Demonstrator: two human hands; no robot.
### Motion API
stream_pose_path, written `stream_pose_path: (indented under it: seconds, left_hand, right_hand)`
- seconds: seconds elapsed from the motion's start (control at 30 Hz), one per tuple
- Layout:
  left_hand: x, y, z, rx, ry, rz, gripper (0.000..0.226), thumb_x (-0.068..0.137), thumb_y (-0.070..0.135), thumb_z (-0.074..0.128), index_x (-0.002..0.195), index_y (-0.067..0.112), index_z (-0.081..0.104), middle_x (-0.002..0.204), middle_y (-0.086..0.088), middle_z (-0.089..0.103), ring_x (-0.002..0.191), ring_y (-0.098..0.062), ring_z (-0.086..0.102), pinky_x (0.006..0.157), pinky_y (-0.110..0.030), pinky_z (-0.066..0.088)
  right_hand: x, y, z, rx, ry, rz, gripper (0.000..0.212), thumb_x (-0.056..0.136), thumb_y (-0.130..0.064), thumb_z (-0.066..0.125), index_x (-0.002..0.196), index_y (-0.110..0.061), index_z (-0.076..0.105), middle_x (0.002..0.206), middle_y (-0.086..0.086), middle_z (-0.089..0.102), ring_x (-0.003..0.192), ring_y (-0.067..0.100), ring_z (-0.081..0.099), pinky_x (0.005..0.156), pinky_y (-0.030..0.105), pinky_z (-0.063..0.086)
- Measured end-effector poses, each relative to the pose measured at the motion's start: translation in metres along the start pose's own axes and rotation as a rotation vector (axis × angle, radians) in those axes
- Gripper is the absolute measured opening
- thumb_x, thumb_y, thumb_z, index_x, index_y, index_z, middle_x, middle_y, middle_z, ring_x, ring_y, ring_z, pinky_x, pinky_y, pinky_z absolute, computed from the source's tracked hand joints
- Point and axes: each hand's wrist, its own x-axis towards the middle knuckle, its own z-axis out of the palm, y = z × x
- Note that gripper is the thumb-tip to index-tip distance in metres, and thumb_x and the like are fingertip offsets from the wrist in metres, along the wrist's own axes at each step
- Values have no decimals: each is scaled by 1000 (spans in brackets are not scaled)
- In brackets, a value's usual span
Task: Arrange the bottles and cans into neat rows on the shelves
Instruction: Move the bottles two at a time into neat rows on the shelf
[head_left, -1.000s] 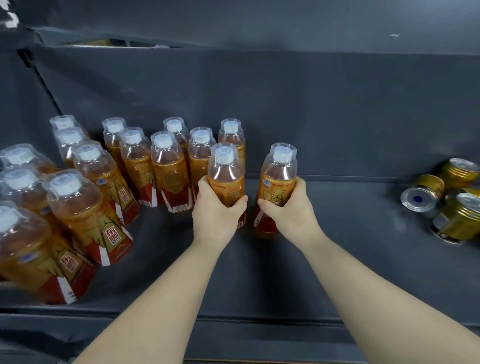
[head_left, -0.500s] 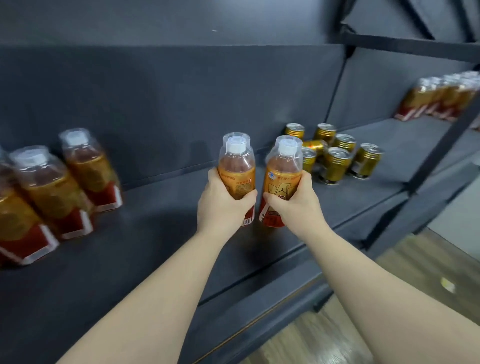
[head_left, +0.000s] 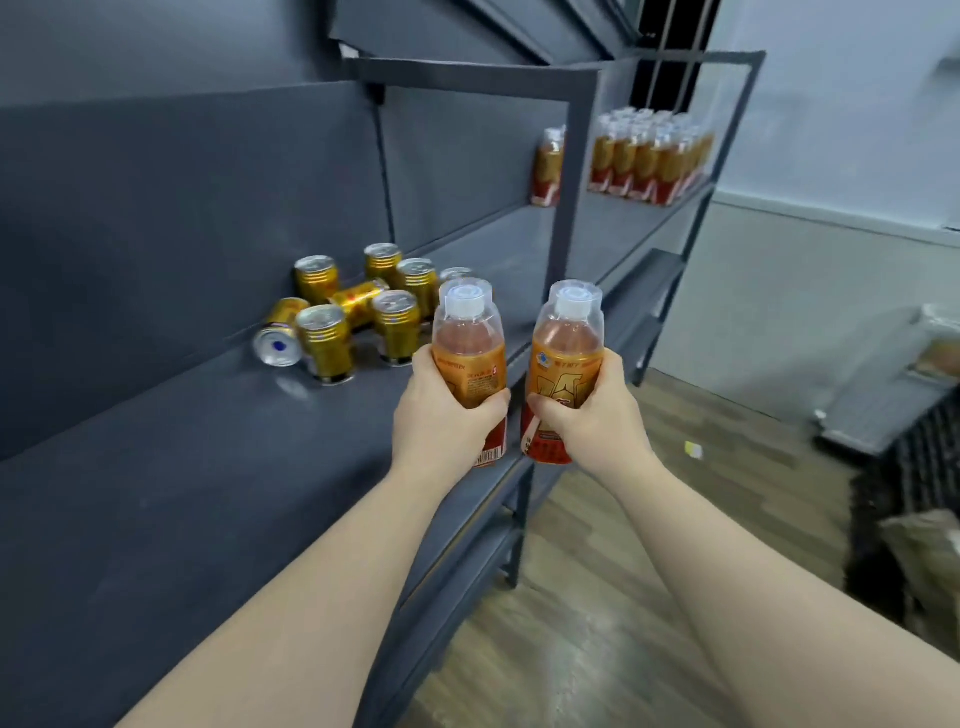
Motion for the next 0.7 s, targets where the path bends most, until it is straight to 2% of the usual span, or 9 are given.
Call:
stream_pose_path:
  seconds: [0.13, 0.23, 0.37, 0.43, 0.53, 0.7]
  left_hand:
    - [-2, 32, 65, -23, -79, 36, 70, 78, 43, 80, 132, 31, 37, 111, 13, 52, 101, -11, 54, 83, -30, 45]
    - [-4, 54, 113, -28, -140, 66, 64, 77, 41, 80, 121, 38, 34, 110, 13, 55, 102, -12, 57, 83, -31, 46]
    - [-4, 77, 166, -24, -202, 93, 63, 74, 44, 80, 119, 36, 38, 109, 11, 59, 101, -17, 60, 87, -38, 52]
    - [-1, 87, 190, -17, -235, 114, 65, 73, 45, 80, 123, 34, 40, 109, 12, 60, 101, -16, 61, 88, -39, 53]
    - [8, 99, 222, -33, -274, 131, 64, 74, 44, 80, 123, 34, 39, 106, 14, 59, 100, -13, 60, 84, -33, 51]
    - [37, 112, 274, -35, -341, 163, 70, 76, 44, 80, 131, 31, 37, 114, 8, 59, 104, -16, 60, 86, -36, 53]
  right_hand:
    - [17, 32, -61, 0, 55, 20, 59, 81, -30, 79, 125, -32, 40, 105, -17, 59, 96, 6, 60, 83, 31, 50]
    - [28, 56, -105, 0, 98, 39, 62, 81, -32, 79, 130, -31, 40, 107, -15, 60, 99, 6, 60, 81, 29, 49]
    - [40, 82, -157, -3, 163, 78, 64, 80, -30, 80, 131, -30, 40, 107, -13, 61, 98, 6, 60, 78, 27, 47]
    - [48, 94, -177, -11, 197, 108, 63, 80, -30, 80, 129, -32, 40, 106, -14, 61, 101, 12, 61, 82, 31, 49]
    - [62, 113, -199, -18, 230, 144, 63, 79, -32, 80, 126, -35, 39, 108, -14, 62, 103, 14, 62, 93, 42, 53]
    - [97, 137, -226, -24, 284, 175, 68, 79, -31, 79, 132, -30, 38, 111, -11, 61, 103, 11, 61, 92, 42, 54]
